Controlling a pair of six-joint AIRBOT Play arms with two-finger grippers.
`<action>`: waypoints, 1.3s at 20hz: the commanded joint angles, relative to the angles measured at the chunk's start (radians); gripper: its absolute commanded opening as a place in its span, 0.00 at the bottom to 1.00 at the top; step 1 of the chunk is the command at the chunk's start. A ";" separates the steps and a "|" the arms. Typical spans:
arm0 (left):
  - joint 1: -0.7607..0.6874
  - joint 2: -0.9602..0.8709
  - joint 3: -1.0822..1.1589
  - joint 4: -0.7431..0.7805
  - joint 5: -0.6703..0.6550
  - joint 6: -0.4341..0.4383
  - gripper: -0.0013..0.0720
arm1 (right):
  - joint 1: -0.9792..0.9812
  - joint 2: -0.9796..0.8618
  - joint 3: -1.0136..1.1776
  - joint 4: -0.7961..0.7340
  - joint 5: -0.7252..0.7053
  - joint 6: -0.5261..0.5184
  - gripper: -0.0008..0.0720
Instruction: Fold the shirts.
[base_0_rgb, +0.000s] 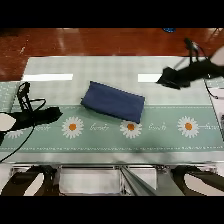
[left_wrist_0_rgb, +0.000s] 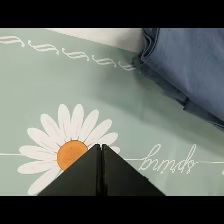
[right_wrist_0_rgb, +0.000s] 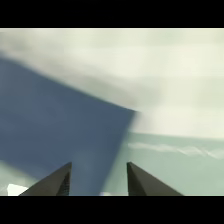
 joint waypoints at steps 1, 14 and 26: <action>-0.001 -0.001 -0.004 -0.002 0.013 -0.002 0.06 | -0.058 0.169 -0.372 -0.055 -0.274 0.122 0.57; -0.001 -0.010 -0.004 -0.032 0.012 -0.002 0.06 | 0.104 -0.295 -0.418 0.798 -0.319 -0.436 0.57; -0.001 -0.053 -0.004 -0.062 0.010 -0.002 0.06 | 0.188 -0.330 0.417 0.587 -0.066 -0.275 0.05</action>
